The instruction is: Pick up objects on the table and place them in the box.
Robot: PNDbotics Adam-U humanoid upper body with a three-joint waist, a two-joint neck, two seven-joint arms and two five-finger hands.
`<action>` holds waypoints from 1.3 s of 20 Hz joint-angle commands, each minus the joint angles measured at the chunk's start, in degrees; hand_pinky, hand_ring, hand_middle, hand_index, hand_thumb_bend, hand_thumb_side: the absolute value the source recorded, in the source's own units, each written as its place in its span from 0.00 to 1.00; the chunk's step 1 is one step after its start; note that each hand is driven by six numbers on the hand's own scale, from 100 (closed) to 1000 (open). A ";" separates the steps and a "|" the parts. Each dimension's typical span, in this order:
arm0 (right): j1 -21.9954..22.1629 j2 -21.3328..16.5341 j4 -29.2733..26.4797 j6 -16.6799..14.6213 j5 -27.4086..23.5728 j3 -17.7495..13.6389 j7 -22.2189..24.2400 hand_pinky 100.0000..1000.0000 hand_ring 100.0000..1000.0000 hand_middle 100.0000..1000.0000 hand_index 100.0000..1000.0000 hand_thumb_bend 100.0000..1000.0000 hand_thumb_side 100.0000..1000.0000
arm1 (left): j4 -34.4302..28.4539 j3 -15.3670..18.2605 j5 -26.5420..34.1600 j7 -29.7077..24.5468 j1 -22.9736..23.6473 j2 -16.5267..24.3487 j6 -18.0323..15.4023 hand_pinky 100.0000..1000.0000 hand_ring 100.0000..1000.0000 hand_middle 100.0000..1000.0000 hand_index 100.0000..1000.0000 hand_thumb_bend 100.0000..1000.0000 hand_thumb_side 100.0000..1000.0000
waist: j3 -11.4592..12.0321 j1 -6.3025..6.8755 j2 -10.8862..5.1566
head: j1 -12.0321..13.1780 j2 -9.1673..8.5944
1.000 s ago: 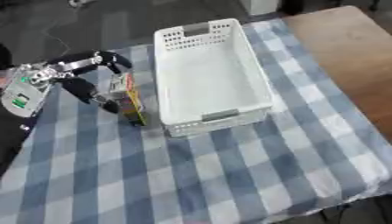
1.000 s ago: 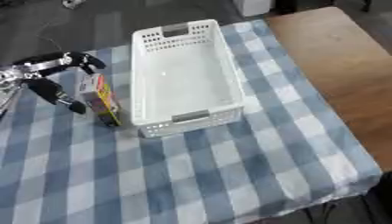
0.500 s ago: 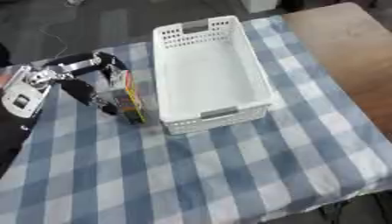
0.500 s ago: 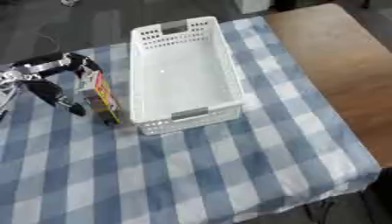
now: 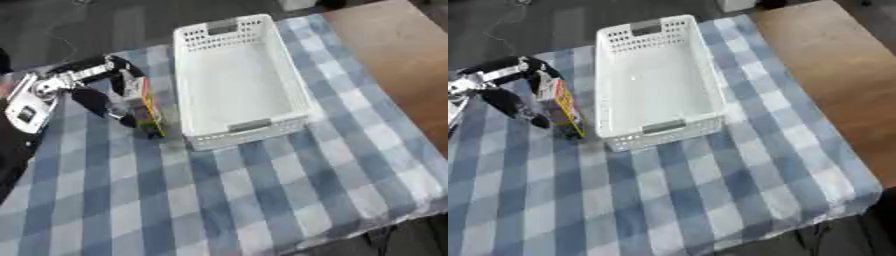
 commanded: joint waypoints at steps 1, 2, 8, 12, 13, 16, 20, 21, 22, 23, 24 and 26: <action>-0.89 -1.89 -0.74 0.08 -0.24 -0.59 0.11 0.31 0.50 0.68 0.63 0.32 0.85 | 0.04 0.83 -0.30 1.88 -1.36 0.40 0.61 0.57 0.45 0.68 0.77 0.92 0.57 | -0.07 -0.24 -0.45 | -0.76 0.24; -0.96 -1.89 -0.74 0.15 -0.27 -0.57 0.15 0.31 0.50 0.68 0.63 0.32 0.85 | 0.29 0.86 -0.05 2.23 -1.40 0.18 0.90 0.59 0.45 0.68 0.77 0.91 0.57 | -0.05 -0.24 -0.42 | -0.84 0.23; -1.47 -1.93 -0.74 0.45 -0.58 -0.48 0.46 0.31 0.50 0.68 0.63 0.32 0.85 | 1.10 0.83 1.91 3.71 -1.67 -0.57 2.40 0.61 0.46 0.69 0.75 0.89 0.59 | -0.15 -0.14 -0.30 | -1.05 0.13; -1.80 -2.01 -0.74 0.51 -0.93 -0.54 0.55 0.31 0.50 0.68 0.63 0.32 0.85 | 1.46 0.77 3.01 4.05 -1.64 -0.99 3.04 0.61 0.45 0.69 0.75 0.88 0.59 | -0.46 -0.08 -0.30 | -1.25 -0.05; -1.87 -2.03 -0.74 0.52 -1.02 -0.55 0.58 0.31 0.50 0.68 0.63 0.32 0.86 | 1.49 0.74 3.14 4.08 -1.65 -1.04 3.10 0.61 0.45 0.68 0.74 0.87 0.58 | -0.52 -0.06 -0.30 | -1.30 -0.08; -2.04 -2.08 -0.74 0.60 -1.22 -0.56 0.70 0.31 0.50 0.67 0.63 0.32 0.85 | 1.58 0.67 3.25 4.00 -1.57 -1.14 3.23 0.60 0.43 0.66 0.72 0.86 0.57 | -0.66 0.02 -0.27 | -1.37 -0.08; -2.25 -2.09 -0.74 0.59 -1.43 -0.59 0.81 0.31 0.50 0.67 0.63 0.32 0.86 | 1.77 0.70 2.83 3.65 -1.34 -1.14 3.21 0.59 0.43 0.66 0.72 0.87 0.56 | -0.81 0.08 -0.18 | -1.48 0.21; -2.28 -2.09 -0.74 0.57 -1.46 -0.60 0.84 0.31 0.50 0.67 0.63 0.32 0.86 | 1.83 0.73 2.63 3.52 -1.30 -1.14 3.18 0.60 0.44 0.67 0.72 0.87 0.56 | -0.83 0.09 -0.16 | -1.47 0.28; -2.31 -2.09 -0.74 0.56 -1.49 -0.59 0.88 0.31 0.50 0.67 0.63 0.32 0.86 | 1.86 0.75 2.36 3.41 -1.22 -1.15 3.14 0.59 0.44 0.67 0.73 0.87 0.55 | -0.83 0.09 -0.13 | -1.44 0.36; -2.33 -2.08 -0.74 0.55 -1.51 -0.58 0.92 0.31 0.50 0.67 0.63 0.32 0.86 | 1.90 0.78 1.99 3.32 -1.14 -1.19 3.08 0.60 0.45 0.68 0.73 0.87 0.55 | -0.79 0.09 -0.10 | -1.43 0.40; -2.30 -2.08 -0.74 0.55 -1.51 -0.57 0.95 0.31 0.50 0.67 0.63 0.32 0.86 | 1.97 0.79 1.63 3.18 -1.07 -1.25 3.02 0.60 0.45 0.68 0.73 0.87 0.55 | -0.67 0.08 -0.09 | -1.44 0.43; -2.20 -2.06 -0.74 0.58 -1.47 -0.50 1.07 0.31 0.50 0.67 0.63 0.32 0.86 | 2.15 0.75 0.97 2.70 -1.05 -1.37 2.92 0.60 0.45 0.68 0.73 0.88 0.55 | -0.44 0.04 -0.08 | -1.47 0.48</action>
